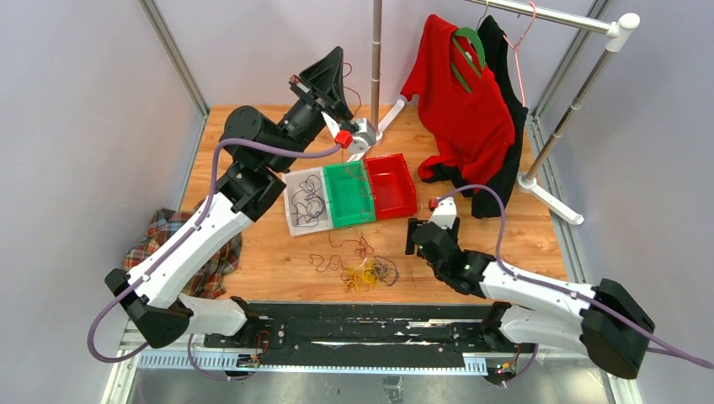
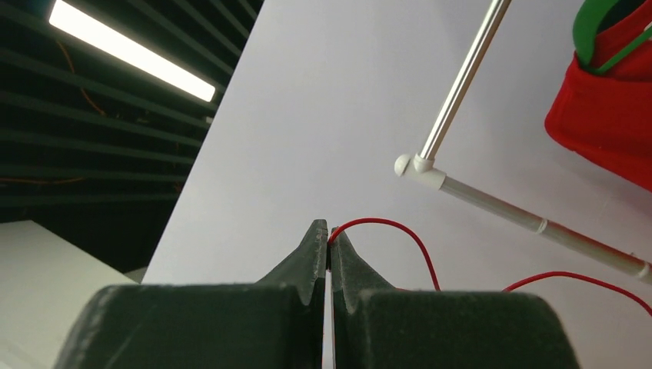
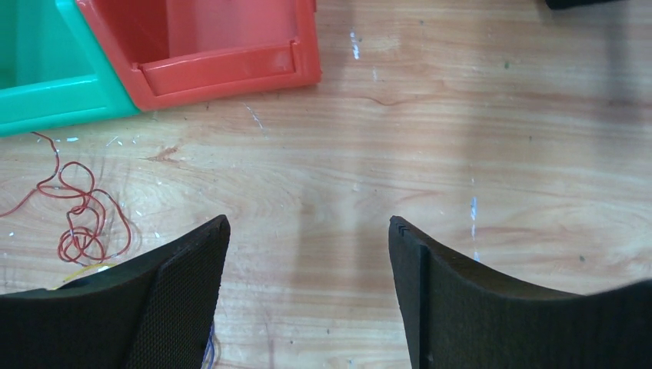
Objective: Untangle the cables
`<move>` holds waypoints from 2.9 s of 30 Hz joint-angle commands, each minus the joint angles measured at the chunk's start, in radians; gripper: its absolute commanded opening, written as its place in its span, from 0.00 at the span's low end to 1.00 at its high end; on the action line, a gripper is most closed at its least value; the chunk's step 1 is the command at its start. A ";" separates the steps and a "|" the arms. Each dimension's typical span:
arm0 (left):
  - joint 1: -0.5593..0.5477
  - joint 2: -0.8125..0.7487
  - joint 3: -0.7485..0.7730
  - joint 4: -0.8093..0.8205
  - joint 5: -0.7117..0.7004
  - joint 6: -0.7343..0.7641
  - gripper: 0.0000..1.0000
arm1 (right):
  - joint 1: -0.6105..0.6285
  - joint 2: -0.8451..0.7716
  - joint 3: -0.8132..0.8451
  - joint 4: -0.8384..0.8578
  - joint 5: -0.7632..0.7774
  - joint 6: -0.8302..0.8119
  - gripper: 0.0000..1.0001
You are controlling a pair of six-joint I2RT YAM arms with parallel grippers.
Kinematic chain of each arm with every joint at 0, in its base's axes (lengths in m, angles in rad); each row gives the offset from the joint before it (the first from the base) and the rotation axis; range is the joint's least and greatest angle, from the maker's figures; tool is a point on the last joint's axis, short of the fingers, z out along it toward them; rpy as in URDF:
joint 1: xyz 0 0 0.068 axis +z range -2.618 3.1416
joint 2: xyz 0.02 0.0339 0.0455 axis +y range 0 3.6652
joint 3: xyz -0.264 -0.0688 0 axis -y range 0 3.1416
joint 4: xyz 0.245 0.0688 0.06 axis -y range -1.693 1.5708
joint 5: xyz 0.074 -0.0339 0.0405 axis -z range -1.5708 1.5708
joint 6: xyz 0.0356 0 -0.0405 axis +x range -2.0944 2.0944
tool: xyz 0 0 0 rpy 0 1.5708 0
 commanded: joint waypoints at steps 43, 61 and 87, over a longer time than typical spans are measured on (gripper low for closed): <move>0.126 -0.002 -0.422 0.056 -0.005 0.010 0.00 | -0.016 -0.279 -0.068 -0.157 -0.002 0.075 0.71; 0.045 0.095 -0.394 -0.069 0.169 -0.335 0.00 | -0.017 -0.301 -0.107 -0.126 0.035 0.088 0.71; 0.076 0.376 -0.316 -0.274 -0.145 -0.522 0.00 | -0.107 -0.243 -0.150 0.017 -0.024 0.055 0.71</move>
